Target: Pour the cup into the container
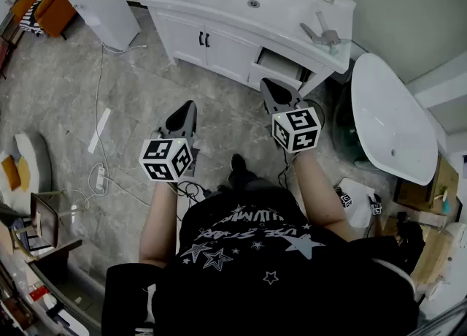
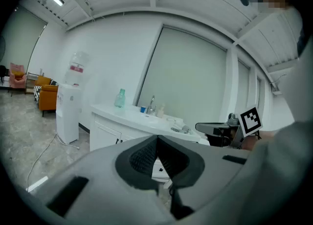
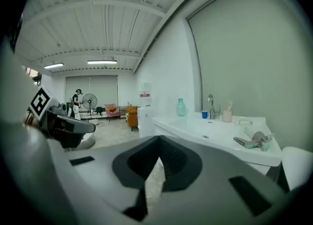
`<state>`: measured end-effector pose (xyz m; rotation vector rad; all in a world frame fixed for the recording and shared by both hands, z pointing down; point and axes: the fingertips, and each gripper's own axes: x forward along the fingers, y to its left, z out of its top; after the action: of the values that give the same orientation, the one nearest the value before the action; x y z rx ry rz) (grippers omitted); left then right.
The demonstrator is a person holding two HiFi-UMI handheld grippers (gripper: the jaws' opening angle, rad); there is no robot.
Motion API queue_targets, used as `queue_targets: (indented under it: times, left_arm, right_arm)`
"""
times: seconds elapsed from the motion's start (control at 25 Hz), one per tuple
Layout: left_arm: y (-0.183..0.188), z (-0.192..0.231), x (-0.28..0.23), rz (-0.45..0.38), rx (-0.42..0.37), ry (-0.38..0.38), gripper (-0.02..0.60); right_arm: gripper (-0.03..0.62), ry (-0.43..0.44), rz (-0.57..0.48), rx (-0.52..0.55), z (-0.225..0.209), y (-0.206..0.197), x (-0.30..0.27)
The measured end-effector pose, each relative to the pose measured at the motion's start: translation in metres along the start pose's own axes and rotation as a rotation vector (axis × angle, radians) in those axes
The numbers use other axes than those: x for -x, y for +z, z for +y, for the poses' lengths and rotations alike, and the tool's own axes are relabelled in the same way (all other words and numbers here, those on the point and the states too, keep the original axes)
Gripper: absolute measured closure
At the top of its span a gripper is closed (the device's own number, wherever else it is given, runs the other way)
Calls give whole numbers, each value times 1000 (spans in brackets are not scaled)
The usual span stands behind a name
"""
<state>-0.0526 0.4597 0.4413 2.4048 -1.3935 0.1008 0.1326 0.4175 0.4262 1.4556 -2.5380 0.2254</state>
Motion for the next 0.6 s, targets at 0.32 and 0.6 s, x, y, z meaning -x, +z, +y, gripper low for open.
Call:
queue_targets:
  times: [0.32, 0.6]
  left_arm:
    - [2, 2, 6, -10, -3, 6, 571]
    - [-10, 8, 21, 4, 12, 23, 571]
  right_arm:
    - [588, 6, -1, 10, 5, 2, 3]
    - [589, 11, 0, 6, 14, -2, 3]
